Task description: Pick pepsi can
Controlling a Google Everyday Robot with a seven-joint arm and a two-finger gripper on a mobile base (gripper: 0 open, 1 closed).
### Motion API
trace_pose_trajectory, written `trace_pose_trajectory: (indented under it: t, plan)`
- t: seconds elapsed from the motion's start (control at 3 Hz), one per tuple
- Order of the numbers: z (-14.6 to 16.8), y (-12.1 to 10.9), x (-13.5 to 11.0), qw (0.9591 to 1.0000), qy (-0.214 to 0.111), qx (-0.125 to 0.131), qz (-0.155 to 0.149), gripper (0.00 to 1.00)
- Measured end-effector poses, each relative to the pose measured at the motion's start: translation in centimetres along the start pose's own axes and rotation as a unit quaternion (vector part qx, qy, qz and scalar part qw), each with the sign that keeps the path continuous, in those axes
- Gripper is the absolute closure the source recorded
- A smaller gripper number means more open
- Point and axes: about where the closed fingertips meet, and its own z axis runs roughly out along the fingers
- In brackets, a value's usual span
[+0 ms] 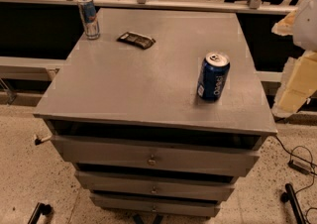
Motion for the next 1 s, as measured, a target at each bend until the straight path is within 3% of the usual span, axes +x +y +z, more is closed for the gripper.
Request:
trace_pose_trajectory:
  t: [0.33,0.67,1.0]
  plan:
    - [0.3,-0.3,-0.4,1.0000,-0.006,0.000,-0.002,0.00]
    - [1.9,-2.1,-2.8,0.9991,-0.038,-0.003,-0.018,0.00]
    - [5.7,-3.9,-6.7,0.9962,-0.070,-0.028,-0.045,0.00]
